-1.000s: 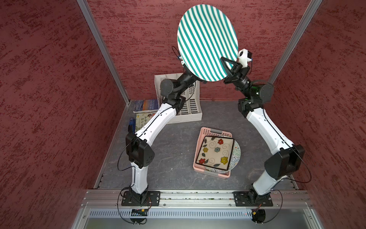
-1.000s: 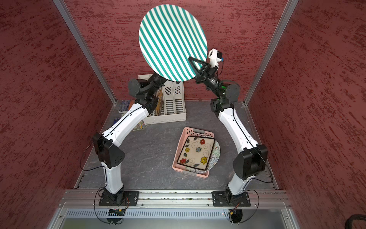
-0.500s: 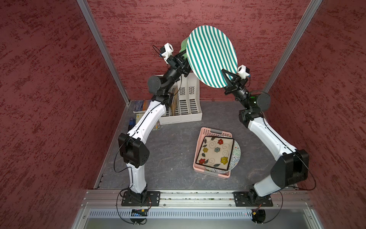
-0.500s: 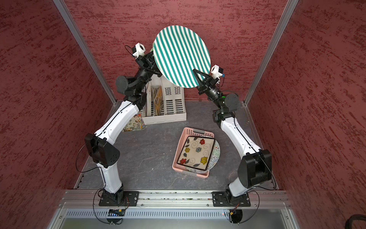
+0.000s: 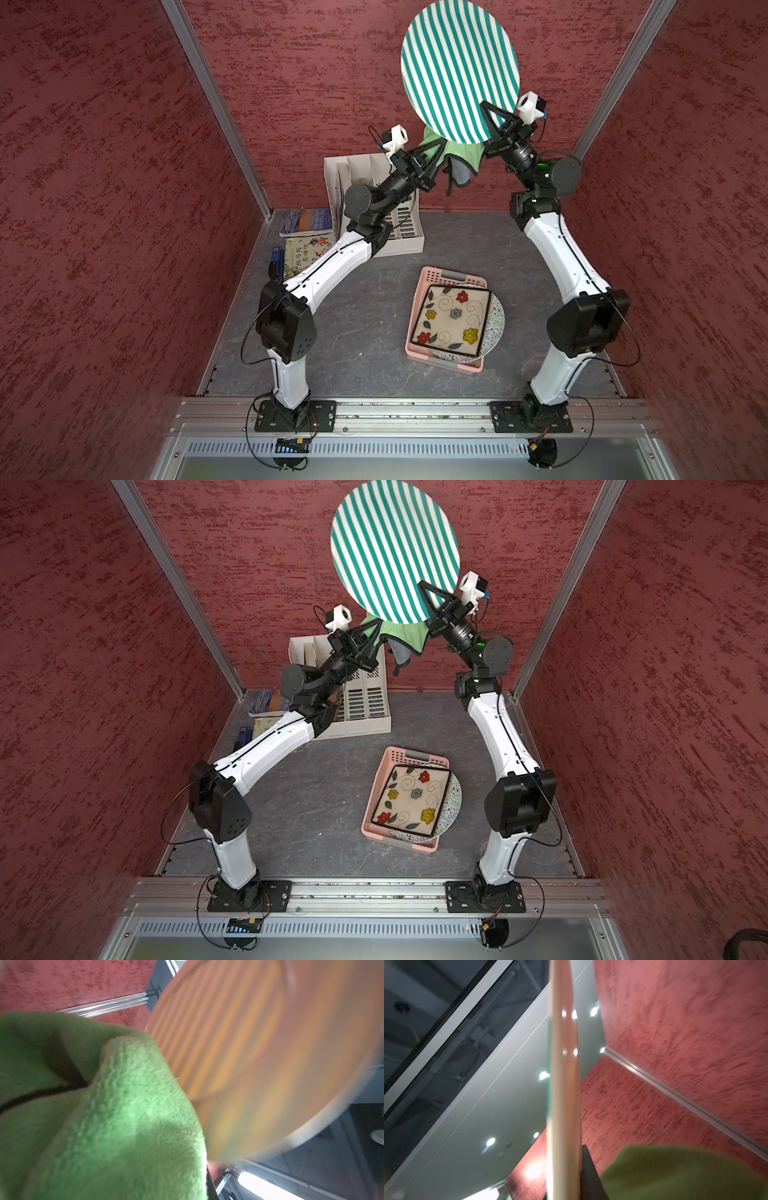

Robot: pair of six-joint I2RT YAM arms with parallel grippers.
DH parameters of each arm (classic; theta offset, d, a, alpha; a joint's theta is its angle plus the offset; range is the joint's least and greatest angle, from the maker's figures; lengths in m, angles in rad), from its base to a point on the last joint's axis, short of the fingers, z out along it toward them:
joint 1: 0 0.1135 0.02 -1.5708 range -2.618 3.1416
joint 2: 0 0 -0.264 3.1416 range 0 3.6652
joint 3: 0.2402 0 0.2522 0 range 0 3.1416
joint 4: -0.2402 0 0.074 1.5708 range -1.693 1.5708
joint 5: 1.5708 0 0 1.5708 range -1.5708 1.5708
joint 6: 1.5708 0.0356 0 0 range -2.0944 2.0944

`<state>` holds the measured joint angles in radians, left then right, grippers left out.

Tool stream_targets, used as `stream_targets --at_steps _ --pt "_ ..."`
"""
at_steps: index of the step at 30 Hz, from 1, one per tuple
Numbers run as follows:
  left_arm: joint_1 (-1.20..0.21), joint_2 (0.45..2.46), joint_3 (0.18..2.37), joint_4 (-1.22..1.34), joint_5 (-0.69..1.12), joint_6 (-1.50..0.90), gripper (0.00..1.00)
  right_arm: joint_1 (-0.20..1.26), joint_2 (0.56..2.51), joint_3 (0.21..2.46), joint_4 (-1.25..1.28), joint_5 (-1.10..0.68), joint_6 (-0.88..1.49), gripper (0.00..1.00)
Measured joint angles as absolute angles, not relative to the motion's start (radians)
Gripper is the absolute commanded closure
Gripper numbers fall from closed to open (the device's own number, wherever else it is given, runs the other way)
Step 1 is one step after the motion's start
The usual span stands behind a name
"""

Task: Wipe the wet plate dry
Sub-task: Wipe the plate with towel.

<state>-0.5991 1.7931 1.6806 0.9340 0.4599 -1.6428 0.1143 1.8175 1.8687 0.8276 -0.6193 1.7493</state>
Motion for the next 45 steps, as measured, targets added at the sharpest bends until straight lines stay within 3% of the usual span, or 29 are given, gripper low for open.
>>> stream_targets --at_steps 4,9,14,19,28,33,39,45 --pt "-0.591 1.555 1.489 0.651 0.456 -1.406 1.0 0.054 1.767 1.666 0.673 -0.571 1.666 1.0" --pt "-0.655 1.381 1.647 0.103 0.261 -0.958 1.0 0.131 1.67 1.48 0.419 -0.567 1.507 1.0" --pt "-0.676 1.475 1.871 -0.192 0.172 -0.698 1.0 0.245 1.576 1.446 0.293 -0.592 1.377 1.0" --pt "-0.677 1.663 1.935 -0.36 0.152 -0.614 1.0 0.271 1.523 1.469 0.274 -0.615 1.306 1.0" --pt "-0.672 1.685 1.934 -0.49 0.076 -0.624 1.0 0.269 1.546 1.509 0.112 -0.611 1.183 1.0" --pt "-0.542 1.581 1.863 -0.577 0.023 -0.636 1.0 0.293 1.437 1.462 0.032 -0.64 0.999 1.0" --pt "-0.376 1.549 1.815 -0.522 0.262 -0.593 1.0 0.413 1.356 1.443 -0.175 -0.657 0.79 1.0" --pt "-0.448 1.689 1.972 -0.49 0.492 -0.524 1.0 0.45 1.406 1.484 -0.291 -0.712 0.772 1.0"
